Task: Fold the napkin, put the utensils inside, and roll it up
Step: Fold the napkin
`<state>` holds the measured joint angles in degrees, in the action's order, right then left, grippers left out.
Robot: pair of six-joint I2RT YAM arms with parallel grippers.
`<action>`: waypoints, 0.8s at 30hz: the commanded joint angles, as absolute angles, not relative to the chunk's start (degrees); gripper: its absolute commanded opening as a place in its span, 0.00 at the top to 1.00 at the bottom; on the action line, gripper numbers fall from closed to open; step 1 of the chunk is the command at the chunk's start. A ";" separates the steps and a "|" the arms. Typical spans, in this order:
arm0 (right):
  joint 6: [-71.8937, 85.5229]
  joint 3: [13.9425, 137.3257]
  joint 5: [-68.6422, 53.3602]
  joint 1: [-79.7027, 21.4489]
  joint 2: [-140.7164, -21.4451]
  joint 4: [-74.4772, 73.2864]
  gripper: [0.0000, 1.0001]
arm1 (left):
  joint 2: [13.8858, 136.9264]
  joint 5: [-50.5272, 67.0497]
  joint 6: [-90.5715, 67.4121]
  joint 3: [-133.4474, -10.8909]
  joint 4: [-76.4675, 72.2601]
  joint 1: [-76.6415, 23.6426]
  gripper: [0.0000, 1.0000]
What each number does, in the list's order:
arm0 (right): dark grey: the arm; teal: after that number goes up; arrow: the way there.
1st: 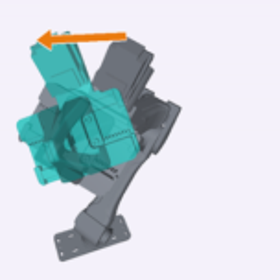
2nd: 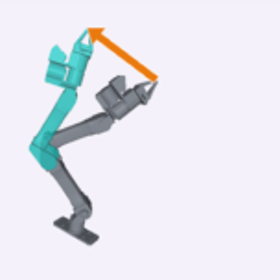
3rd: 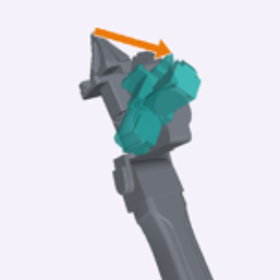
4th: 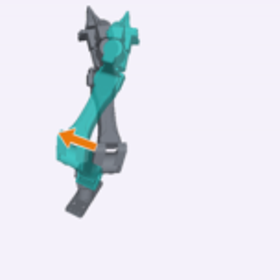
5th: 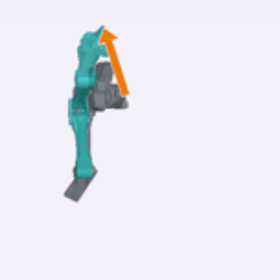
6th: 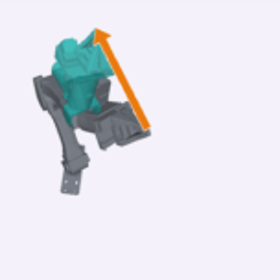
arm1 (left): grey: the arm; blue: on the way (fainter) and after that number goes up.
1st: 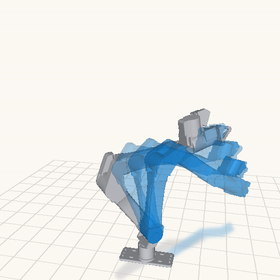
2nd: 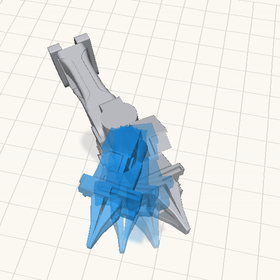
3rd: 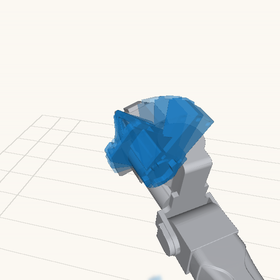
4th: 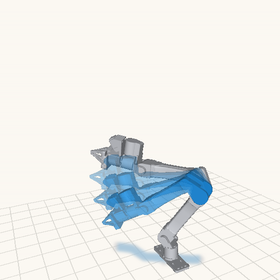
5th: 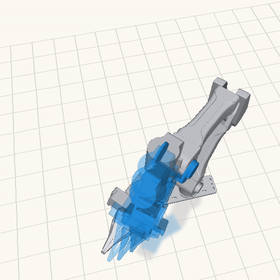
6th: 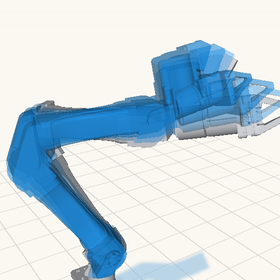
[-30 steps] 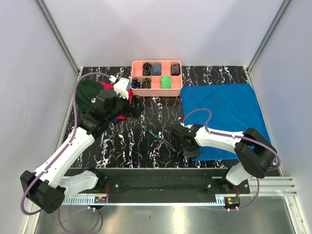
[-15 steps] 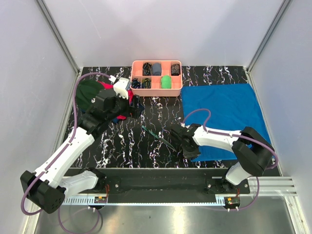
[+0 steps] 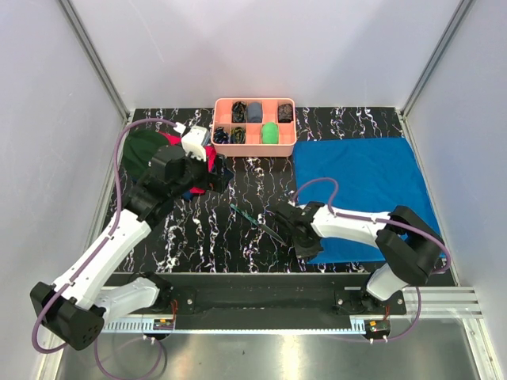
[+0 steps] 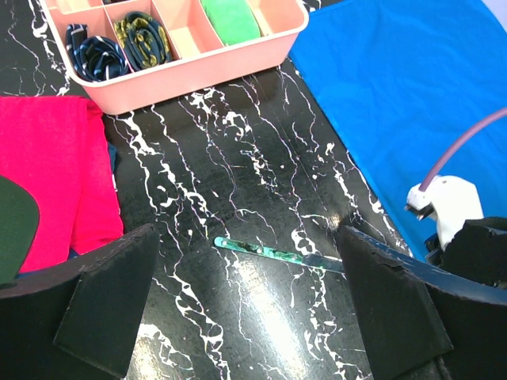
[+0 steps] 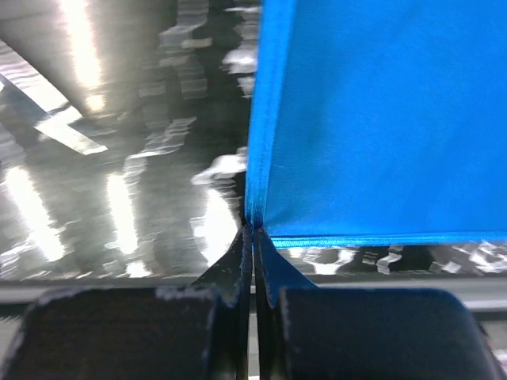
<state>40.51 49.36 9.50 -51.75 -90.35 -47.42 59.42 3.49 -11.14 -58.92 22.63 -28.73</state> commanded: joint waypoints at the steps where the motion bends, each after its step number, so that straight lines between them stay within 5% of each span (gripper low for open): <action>1: 39.99 52.38 2.47 -54.93 -91.49 -37.27 1.00 | 57.75 3.34 -11.60 -61.26 20.65 -28.39 0.01; 12: 39.03 58.09 3.95 -57.39 -95.80 -37.43 1.00 | 57.48 3.08 -11.43 -61.26 20.57 -28.30 0.01; 18: 38.50 59.85 8.52 -61.26 -94.66 -42.10 0.71 | 57.57 3.51 -11.60 -61.26 20.57 -28.39 0.01; 24: 38.06 61.00 11.86 -62.93 -97.47 -44.38 0.64 | 58.01 4.04 -11.78 -61.26 20.57 -28.30 0.01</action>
